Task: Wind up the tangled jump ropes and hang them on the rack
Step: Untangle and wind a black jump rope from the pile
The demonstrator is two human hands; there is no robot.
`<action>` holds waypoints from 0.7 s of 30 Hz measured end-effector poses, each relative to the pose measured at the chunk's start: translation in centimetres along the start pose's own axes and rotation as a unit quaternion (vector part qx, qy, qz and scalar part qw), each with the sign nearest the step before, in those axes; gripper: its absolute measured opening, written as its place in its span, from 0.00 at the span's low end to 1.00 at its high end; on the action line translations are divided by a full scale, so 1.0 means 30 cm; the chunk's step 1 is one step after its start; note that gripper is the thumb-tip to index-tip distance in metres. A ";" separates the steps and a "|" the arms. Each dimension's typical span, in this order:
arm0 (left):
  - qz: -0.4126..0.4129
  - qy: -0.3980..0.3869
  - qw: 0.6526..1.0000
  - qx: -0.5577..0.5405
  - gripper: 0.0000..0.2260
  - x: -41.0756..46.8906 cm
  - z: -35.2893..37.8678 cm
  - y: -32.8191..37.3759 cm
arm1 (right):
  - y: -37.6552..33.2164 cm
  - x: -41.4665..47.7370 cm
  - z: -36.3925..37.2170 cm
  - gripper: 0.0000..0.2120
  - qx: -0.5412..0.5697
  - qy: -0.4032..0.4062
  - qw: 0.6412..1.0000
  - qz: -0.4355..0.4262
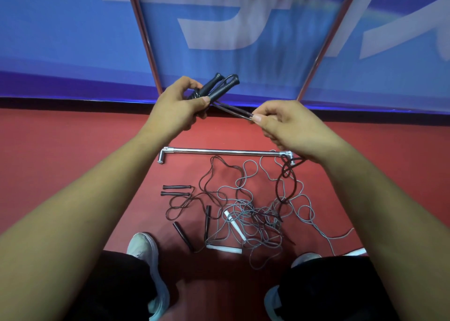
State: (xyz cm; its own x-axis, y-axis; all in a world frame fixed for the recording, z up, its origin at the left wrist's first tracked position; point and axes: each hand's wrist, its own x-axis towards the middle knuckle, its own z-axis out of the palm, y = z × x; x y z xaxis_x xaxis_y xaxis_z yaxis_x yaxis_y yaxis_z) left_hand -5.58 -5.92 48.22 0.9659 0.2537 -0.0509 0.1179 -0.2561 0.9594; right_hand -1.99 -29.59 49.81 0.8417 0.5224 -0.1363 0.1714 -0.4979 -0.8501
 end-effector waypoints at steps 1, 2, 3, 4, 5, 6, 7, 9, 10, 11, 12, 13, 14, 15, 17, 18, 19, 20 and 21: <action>0.005 -0.005 1.000 0.021 0.05 0.002 -0.004 -0.005 | -0.010 -0.009 -0.003 0.05 -0.014 -0.007 1.000 -0.013; 0.019 -0.012 0.998 0.065 0.06 0.002 -0.007 -0.011 | -0.020 -0.016 -0.005 0.05 -0.028 -0.016 0.999 -0.022; 0.044 -0.019 0.990 0.133 0.07 -0.001 -0.007 -0.017 | -0.028 -0.021 -0.005 0.05 -0.048 -0.022 0.998 -0.030; 0.072 -0.028 0.976 0.204 0.09 -0.006 -0.003 -0.022 | -0.034 -0.025 -0.004 0.04 -0.074 -0.024 0.996 -0.037; 0.096 -0.038 0.960 0.261 0.11 -0.012 0.004 -0.026 | -0.039 -0.026 0.001 0.04 -0.102 -0.023 0.994 -0.043; 0.114 -0.048 0.946 0.300 0.13 -0.016 0.013 -0.027 | -0.042 -0.027 0.008 0.05 -0.123 -0.019 0.991 -0.046; 0.127 -0.057 0.935 0.325 0.15 -0.017 0.020 -0.032 | -0.044 -0.025 0.015 0.06 -0.132 -0.015 0.990 -0.046; 0.145 -0.070 0.917 0.365 0.17 -0.021 0.033 -0.040 | -0.049 -0.025 0.024 0.07 -0.139 -0.005 0.989 -0.049; 0.154 -0.080 0.908 0.381 0.17 -0.024 0.040 -0.045 | -0.053 -0.026 0.028 0.07 -0.142 0.000 0.988 -0.052; 0.162 -0.094 0.900 0.394 0.18 -0.029 0.046 -0.051 | -0.056 -0.028 0.028 0.07 -0.146 0.005 0.988 -0.057; 0.169 -0.112 0.892 0.405 0.17 -0.034 0.054 -0.052 | -0.058 -0.028 0.028 0.07 -0.149 0.011 0.987 -0.063; 0.171 -0.137 0.885 0.411 0.17 -0.040 0.062 -0.050 | -0.060 -0.030 0.026 0.06 -0.152 0.021 0.986 -0.068; 0.167 -0.167 0.880 0.412 0.17 -0.046 0.069 -0.044 | -0.062 -0.031 0.024 0.05 -0.153 0.031 0.985 -0.072; 0.158 -0.196 0.878 0.408 0.17 -0.051 0.075 -0.037 | -0.063 -0.031 0.021 0.05 -0.152 0.042 0.985 -0.075; 0.144 -0.227 0.878 0.395 0.19 -0.060 0.086 -0.028 | -0.060 -0.029 0.014 0.03 -0.145 0.061 0.984 -0.079; 0.148 -0.232 0.878 0.392 0.21 -0.064 0.093 -0.027 | -0.058 -0.027 0.012 0.02 -0.141 0.068 0.984 -0.080; 0.156 -0.239 0.877 0.386 0.20 -0.069 0.100 -0.028 | -0.054 -0.023 0.009 0.02 -0.138 0.078 0.984 -0.080; 0.164 -0.251 0.878 0.372 0.17 -0.074 0.106 -0.028 | -0.048 -0.017 0.005 0.03 -0.134 0.090 0.984 -0.080; 0.169 -0.270 0.881 0.349 0.12 -0.080 0.110 -0.026 | -0.043 -0.013 0.001 0.04 -0.127 0.099 0.984 -0.079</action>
State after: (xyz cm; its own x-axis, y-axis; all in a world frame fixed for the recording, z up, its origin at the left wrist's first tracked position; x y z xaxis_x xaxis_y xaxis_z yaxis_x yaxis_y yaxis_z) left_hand -7.22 -9.39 46.67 0.9198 -0.3793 -0.1001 -0.2667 -0.7918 0.5495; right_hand -2.55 -29.14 50.95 0.8733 0.4744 0.1109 0.4094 -0.5913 -0.6948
